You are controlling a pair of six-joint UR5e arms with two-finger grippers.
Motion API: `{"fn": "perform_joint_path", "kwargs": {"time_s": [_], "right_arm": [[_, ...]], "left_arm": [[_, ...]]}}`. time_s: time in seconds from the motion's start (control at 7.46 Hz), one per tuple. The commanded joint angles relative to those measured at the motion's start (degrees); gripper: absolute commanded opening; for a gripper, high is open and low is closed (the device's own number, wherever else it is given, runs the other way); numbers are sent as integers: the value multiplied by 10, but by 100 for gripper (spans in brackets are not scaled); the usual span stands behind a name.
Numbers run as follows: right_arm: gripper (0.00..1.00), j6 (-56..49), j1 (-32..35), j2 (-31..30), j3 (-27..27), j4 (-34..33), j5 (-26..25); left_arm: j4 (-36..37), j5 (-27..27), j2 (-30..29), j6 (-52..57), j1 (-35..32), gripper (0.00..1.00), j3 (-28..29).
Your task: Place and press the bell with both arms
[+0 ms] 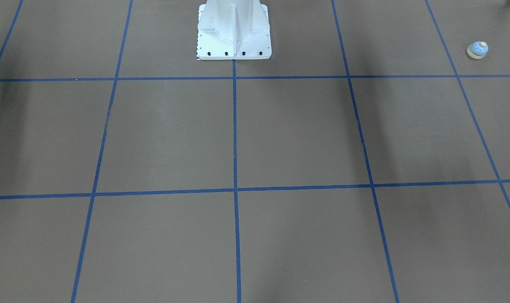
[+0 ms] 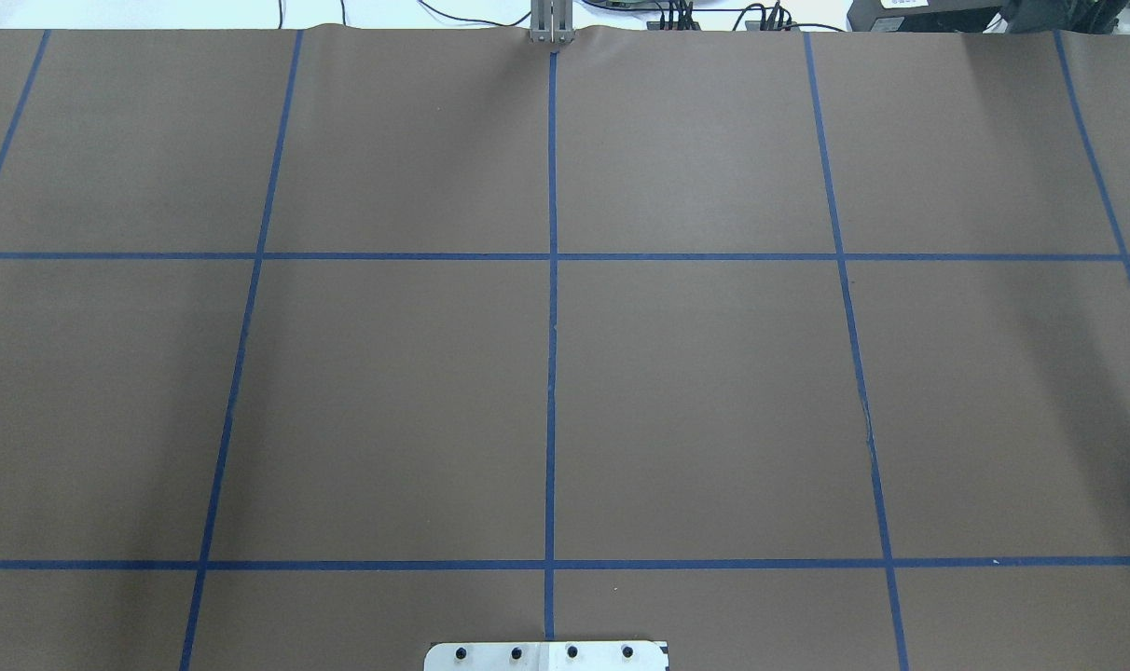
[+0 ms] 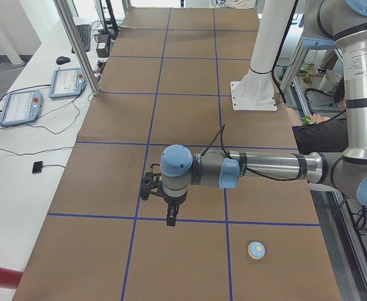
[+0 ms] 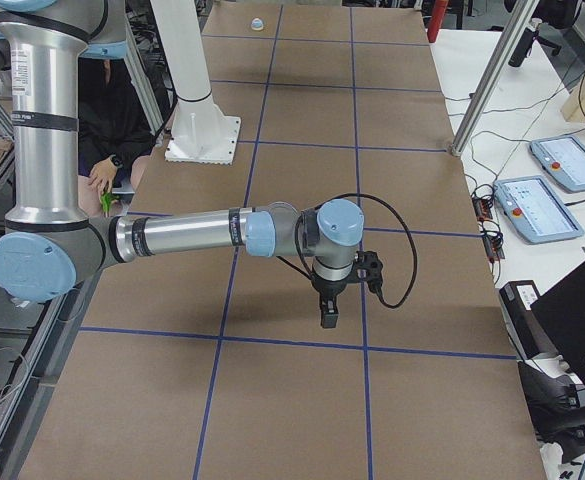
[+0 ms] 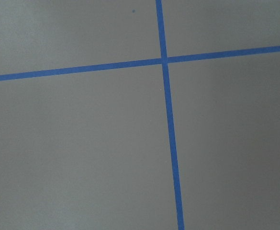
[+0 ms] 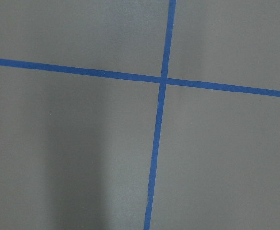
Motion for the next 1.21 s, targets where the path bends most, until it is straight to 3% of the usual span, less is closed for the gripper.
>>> {"fn": "perform_joint_path", "kwargs": {"time_s": [0.0,0.67,1.07], "right_arm": [[100,1,0,0,0,0,0],[100,-4,-2,3,25,4,-1],[100,3,-3,2,20,103,1]], "left_arm": [[-2,1,1,1,0,100,-1],[1,1,-2,1,0,100,-19],[1,2,-43,-6,0,100,-14]]}}
